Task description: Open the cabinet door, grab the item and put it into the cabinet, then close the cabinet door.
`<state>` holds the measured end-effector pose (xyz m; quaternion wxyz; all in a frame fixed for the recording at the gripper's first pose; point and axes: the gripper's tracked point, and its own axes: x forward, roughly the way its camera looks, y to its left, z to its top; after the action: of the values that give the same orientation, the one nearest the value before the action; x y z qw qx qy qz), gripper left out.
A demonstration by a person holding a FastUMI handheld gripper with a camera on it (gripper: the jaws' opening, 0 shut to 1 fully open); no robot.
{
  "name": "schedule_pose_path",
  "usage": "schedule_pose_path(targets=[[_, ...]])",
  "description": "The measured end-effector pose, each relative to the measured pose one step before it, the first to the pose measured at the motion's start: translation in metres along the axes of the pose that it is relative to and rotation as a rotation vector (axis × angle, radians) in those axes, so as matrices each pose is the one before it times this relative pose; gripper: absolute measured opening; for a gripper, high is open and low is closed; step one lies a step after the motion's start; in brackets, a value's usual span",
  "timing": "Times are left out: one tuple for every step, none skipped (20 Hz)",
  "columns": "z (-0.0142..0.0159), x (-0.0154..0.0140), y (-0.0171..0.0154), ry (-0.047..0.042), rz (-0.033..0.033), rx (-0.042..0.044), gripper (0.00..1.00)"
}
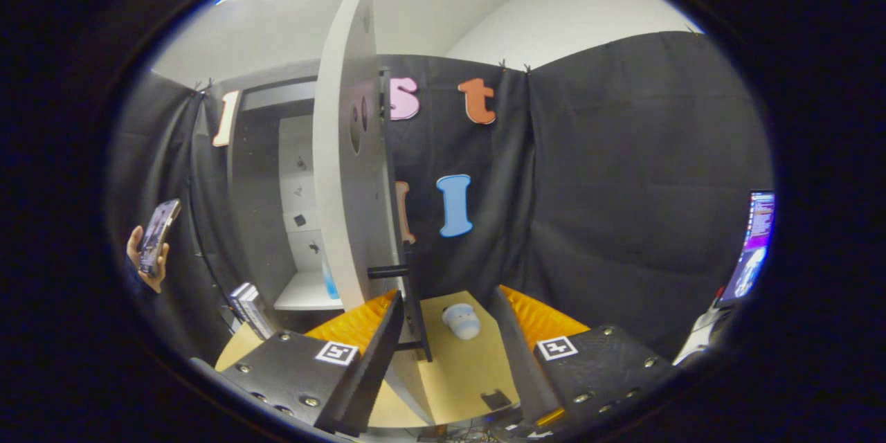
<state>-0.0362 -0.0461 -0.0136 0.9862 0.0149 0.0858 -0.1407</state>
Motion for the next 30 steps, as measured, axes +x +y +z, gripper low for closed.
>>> schedule_pose_path(targets=[[-0.00066, -0.00036, 0.01072, 0.00312, 0.02577, 0.00037, 0.80], [-0.00237, 0.00459, 0.01109, 0.00482, 0.02449, 0.00332, 0.81], [-0.00088, 0.00112, 0.00894, 0.00534, 0.02974, 0.00799, 0.81], [-0.00267, 0.00258, 0.00882, 0.00694, 0.03401, 0.01019, 0.82], [-0.00107, 0.00204, 0.00979, 0.01036, 0.03443, 0.00748, 0.82], [-0.00316, 0.00292, 0.00965, 0.00544, 0.03149, 0.00554, 0.82], [-0.00173, 0.00194, 0.00861, 0.00452, 0.02970, 0.00654, 0.82], [-0.00130, 0.00297, 0.00703, 0.00646, 0.03043, 0.01061, 0.82], [-0.00206, 0.00425, 0.00715, 0.00539, 0.02987, 0.01248, 0.82], [-0.00132, 0.00318, 0.00649, 0.00444, 0.02858, 0.01418, 0.82], [0.00006, 0.00292, 0.00371, 0.00354, 0.02313, 0.01342, 0.82], [0.00028, 0.00294, 0.00368, 0.00300, 0.01881, 0.00934, 0.82], [0.00103, 0.00240, 0.00469, 0.00133, 0.01791, 0.00283, 0.83], [-0.00121, 0.00481, 0.00380, 0.00410, 0.01814, -0.00360, 0.82], [-0.00165, 0.00326, 0.00428, 0.01032, 0.01991, -0.00809, 0.82], [-0.00127, 0.00443, 0.00468, 0.00784, 0.02277, -0.00581, 0.83], [-0.00192, 0.00484, 0.00604, 0.00972, 0.02662, -0.00417, 0.82], [-0.00233, 0.00451, 0.00759, 0.01103, 0.02984, -0.00095, 0.83], [-0.00297, 0.00544, 0.00820, 0.01093, 0.03007, -0.00080, 0.83], [0.00000, 0.00947, 0.00563, 0.00658, 0.02915, -0.00181, 0.83], [-0.00032, 0.00841, 0.00767, 0.00114, 0.02933, -0.00035, 0.83], [-0.00043, 0.00737, 0.00463, 0.00304, 0.01794, -0.00380, 0.83], [-0.00078, 0.00544, 0.00373, 0.00396, 0.01724, -0.00150, 0.85], [-0.00382, 0.00548, 0.00355, 0.01026, 0.02449, 0.00080, 0.89], [0.00003, 0.00739, 0.00241, -0.00288, 0.01023, -0.00391, 0.93], [-0.00064, 0.01222, 0.00551, 0.00279, 0.01994, -0.00330, 0.96], [-0.00141, 0.00937, 0.00578, -0.00494, 0.01433, -0.00057, 1.00], [-0.00217, 0.00982, 0.00532, 0.00024, 0.01150, -0.00079, 1.00], [-0.00110, 0.00881, 0.00423, -0.00276, 0.01042, -0.00022, 1.00], [-0.00181, 0.00725, 0.00352, -0.00202, 0.00901, -0.00453, 1.00]])
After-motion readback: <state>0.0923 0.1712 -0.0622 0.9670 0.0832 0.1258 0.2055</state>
